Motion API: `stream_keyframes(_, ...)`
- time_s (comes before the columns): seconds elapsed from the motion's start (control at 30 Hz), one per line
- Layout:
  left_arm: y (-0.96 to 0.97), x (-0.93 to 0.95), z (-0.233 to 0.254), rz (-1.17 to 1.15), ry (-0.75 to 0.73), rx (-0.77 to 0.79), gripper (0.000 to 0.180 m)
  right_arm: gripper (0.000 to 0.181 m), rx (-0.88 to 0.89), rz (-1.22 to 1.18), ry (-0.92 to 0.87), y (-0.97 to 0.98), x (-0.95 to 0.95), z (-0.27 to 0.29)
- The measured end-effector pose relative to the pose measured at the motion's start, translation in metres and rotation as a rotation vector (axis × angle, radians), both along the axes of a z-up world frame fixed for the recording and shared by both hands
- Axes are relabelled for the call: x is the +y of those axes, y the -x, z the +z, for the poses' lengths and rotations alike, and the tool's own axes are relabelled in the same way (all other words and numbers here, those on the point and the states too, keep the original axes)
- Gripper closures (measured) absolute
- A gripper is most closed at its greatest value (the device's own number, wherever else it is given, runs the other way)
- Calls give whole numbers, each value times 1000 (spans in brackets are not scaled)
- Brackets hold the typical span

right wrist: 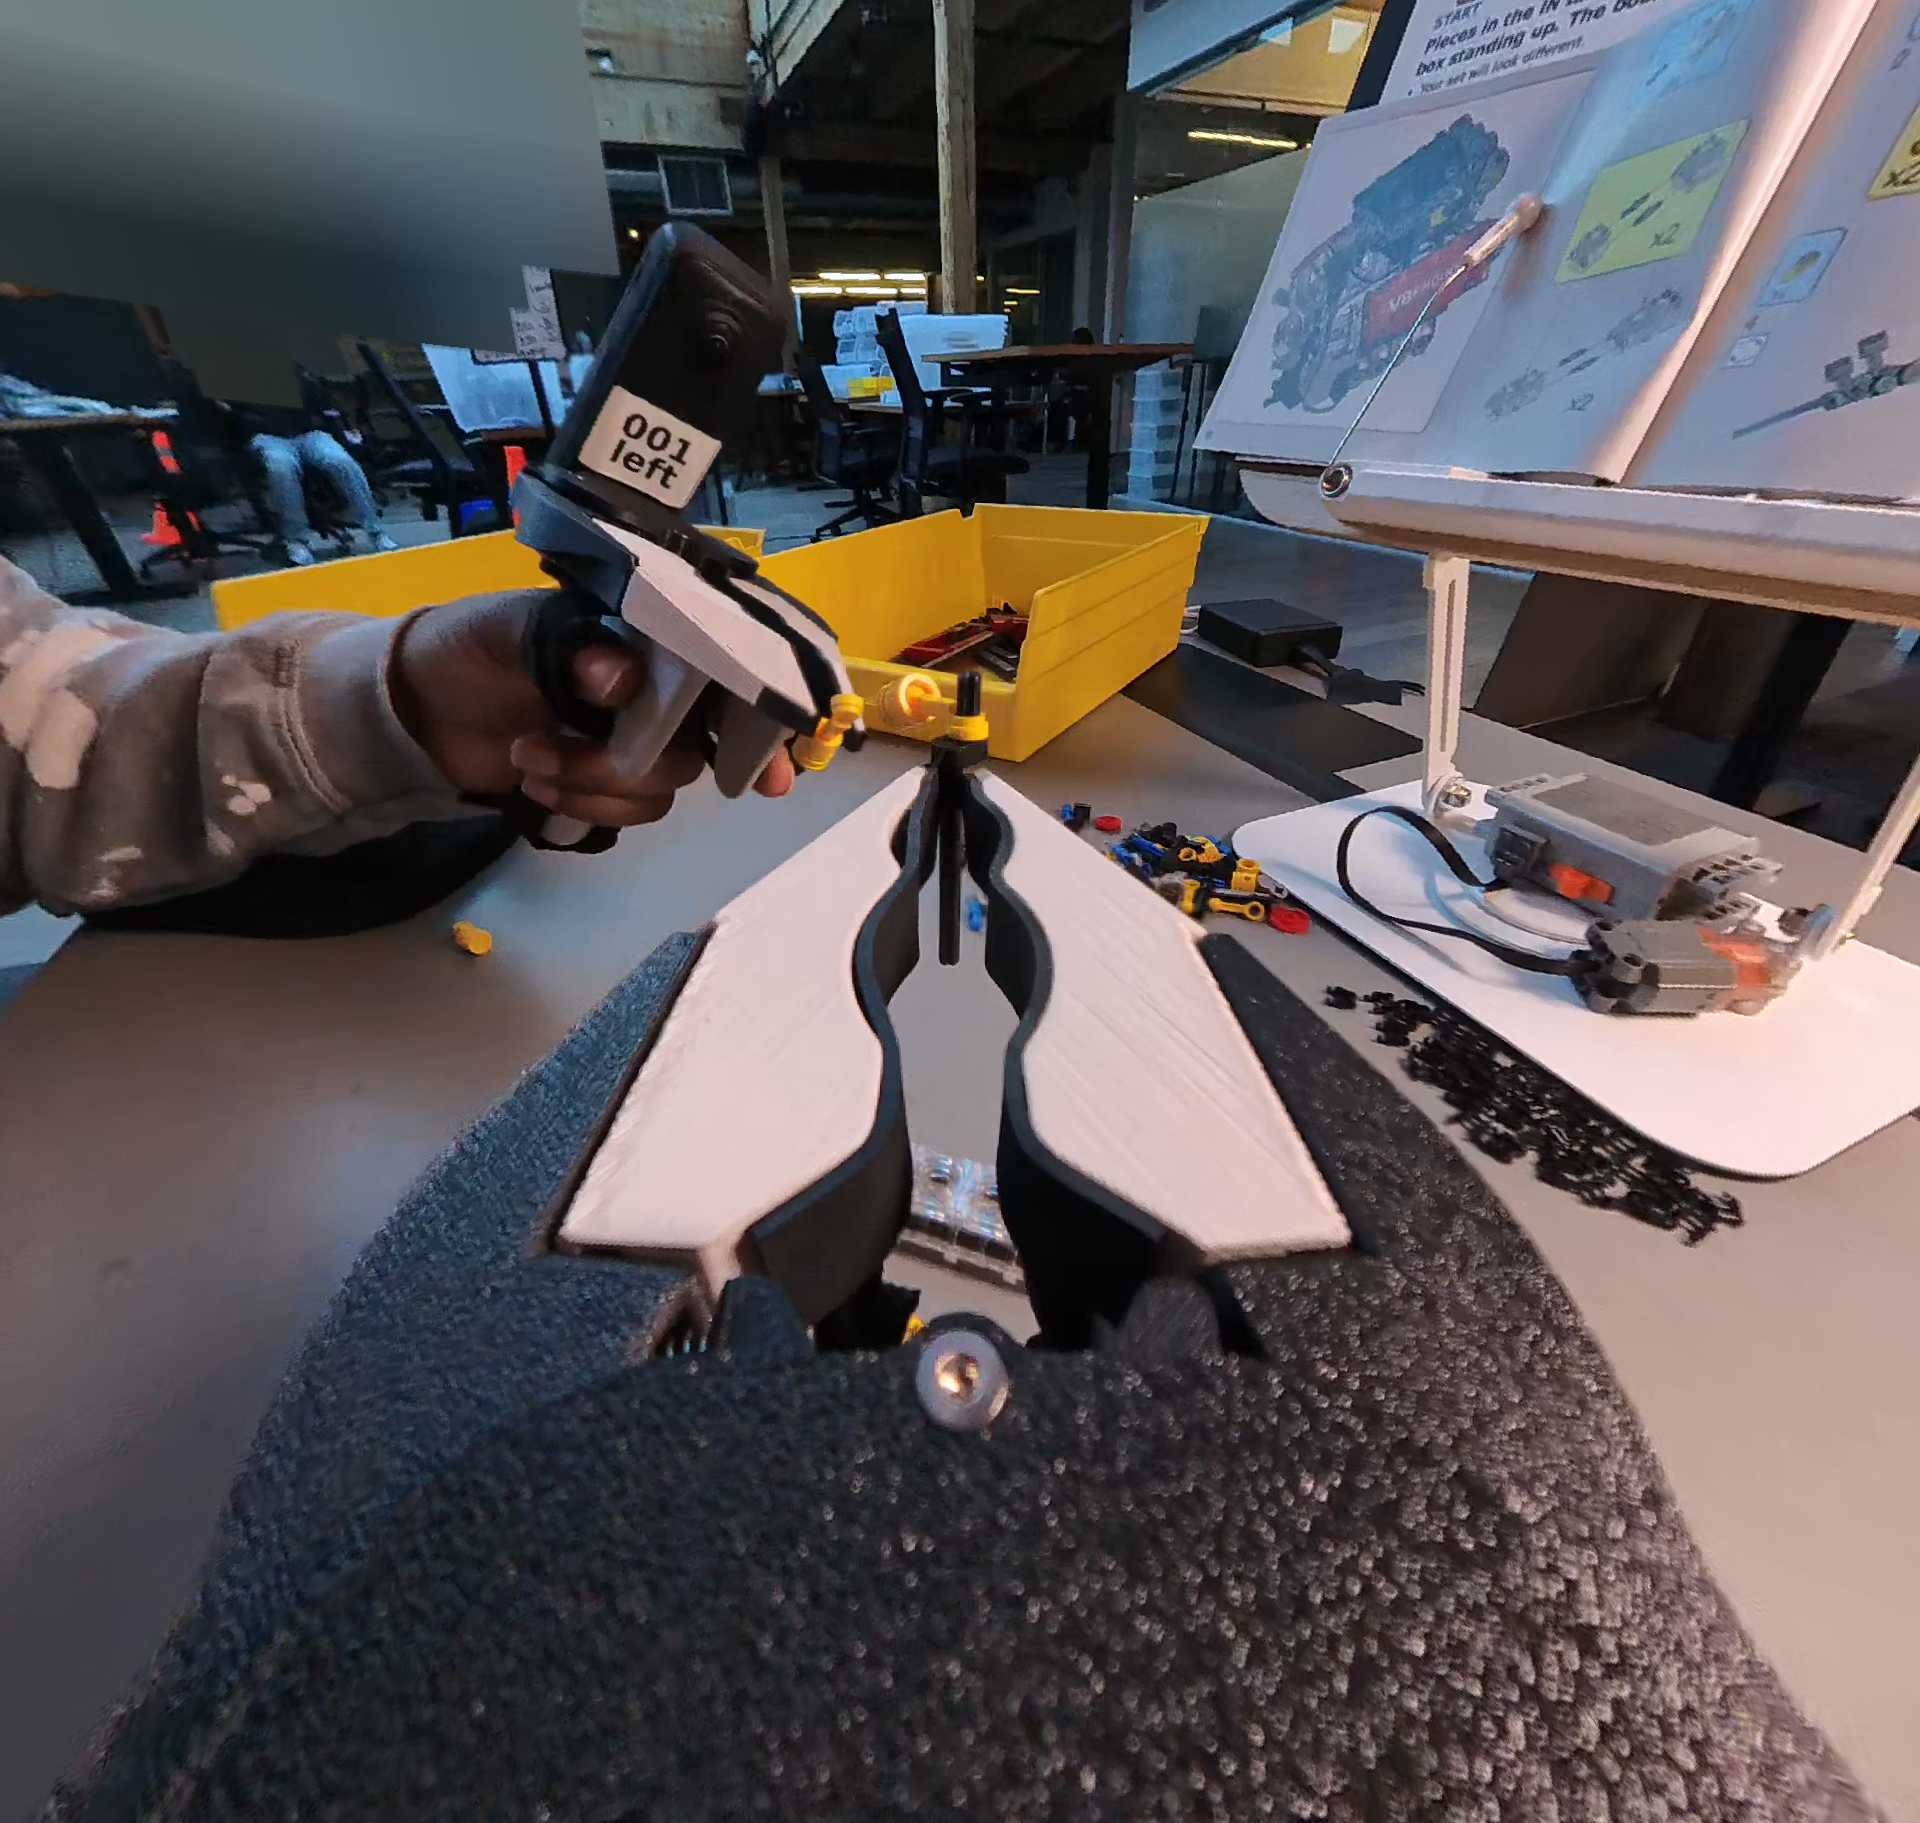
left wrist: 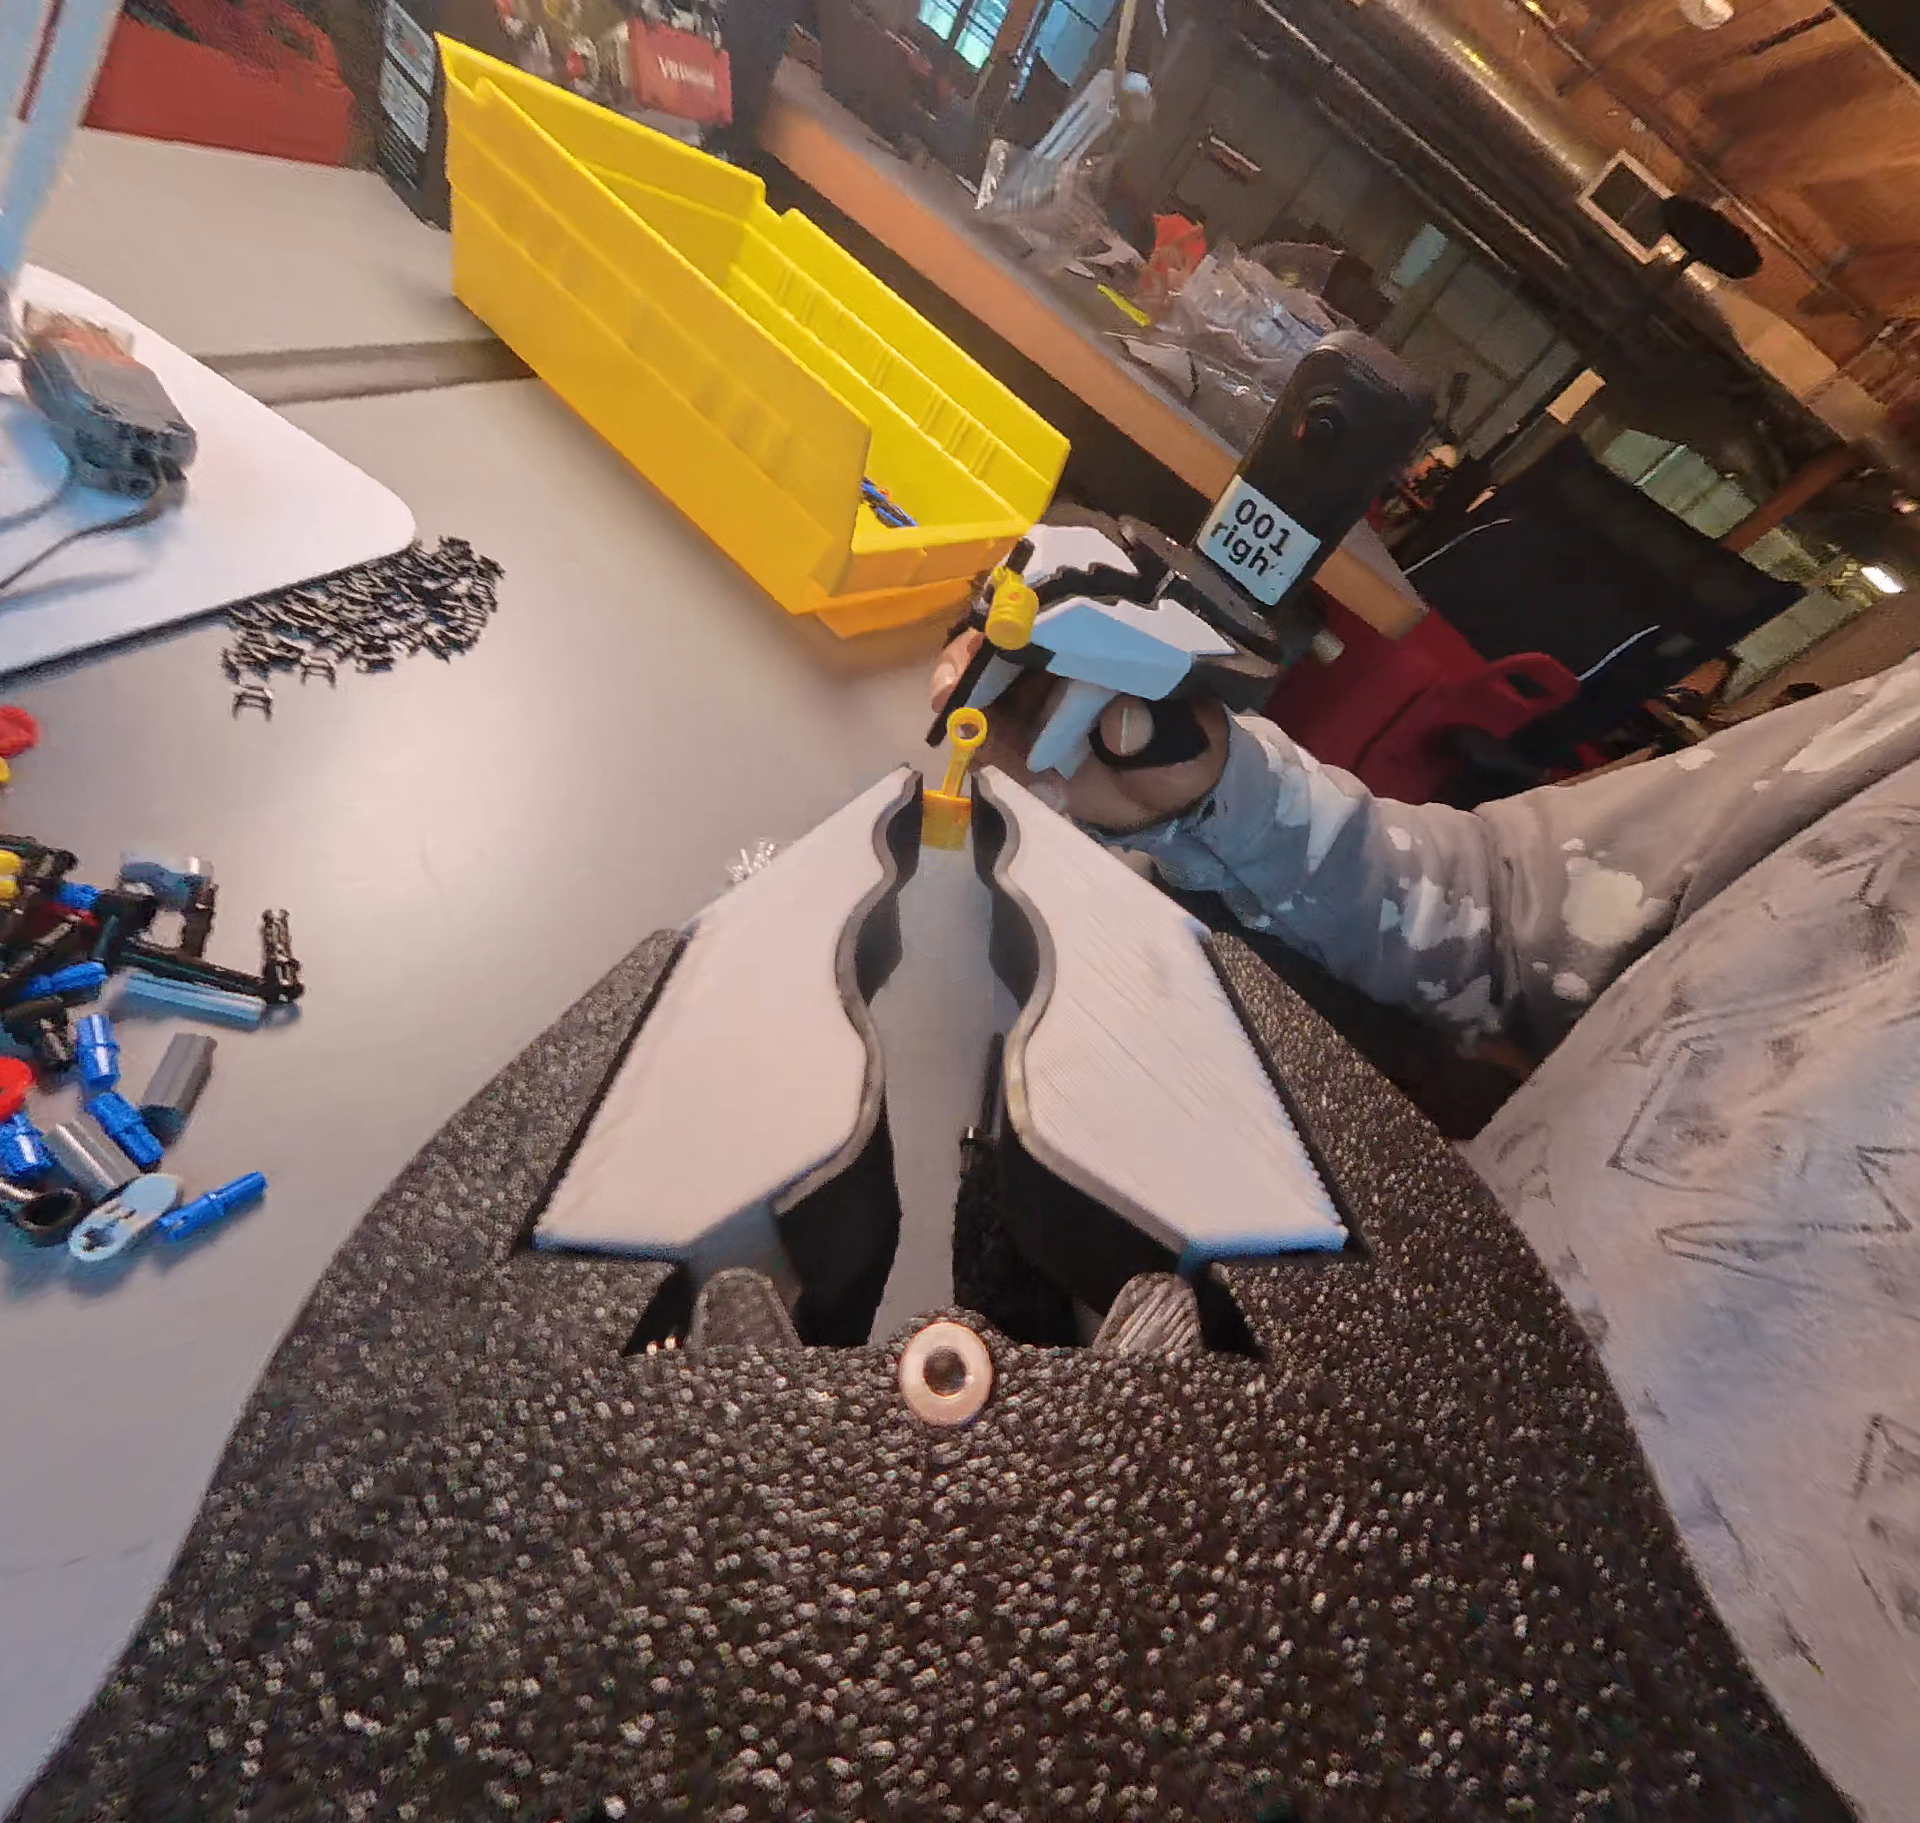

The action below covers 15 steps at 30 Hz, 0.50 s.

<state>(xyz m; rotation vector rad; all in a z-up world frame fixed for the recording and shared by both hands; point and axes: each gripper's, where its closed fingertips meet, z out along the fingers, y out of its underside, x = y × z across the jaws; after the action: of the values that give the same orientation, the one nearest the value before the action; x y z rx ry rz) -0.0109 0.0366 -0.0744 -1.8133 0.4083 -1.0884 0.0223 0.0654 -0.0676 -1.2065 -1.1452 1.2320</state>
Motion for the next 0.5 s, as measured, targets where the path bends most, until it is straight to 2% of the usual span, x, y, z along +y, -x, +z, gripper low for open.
stream_keyframes(0.17,4,4,5,91,-101,125,173,178,59,23,149,5,-2,7)
stream_keyframes(0.33,4,3,10,143,-147,145,173,178,88,48,278,14,-5,7)
stream_keyframes(0.5,9,2,11,165,-164,167,173,177,63,73,292,21,-12,-1)
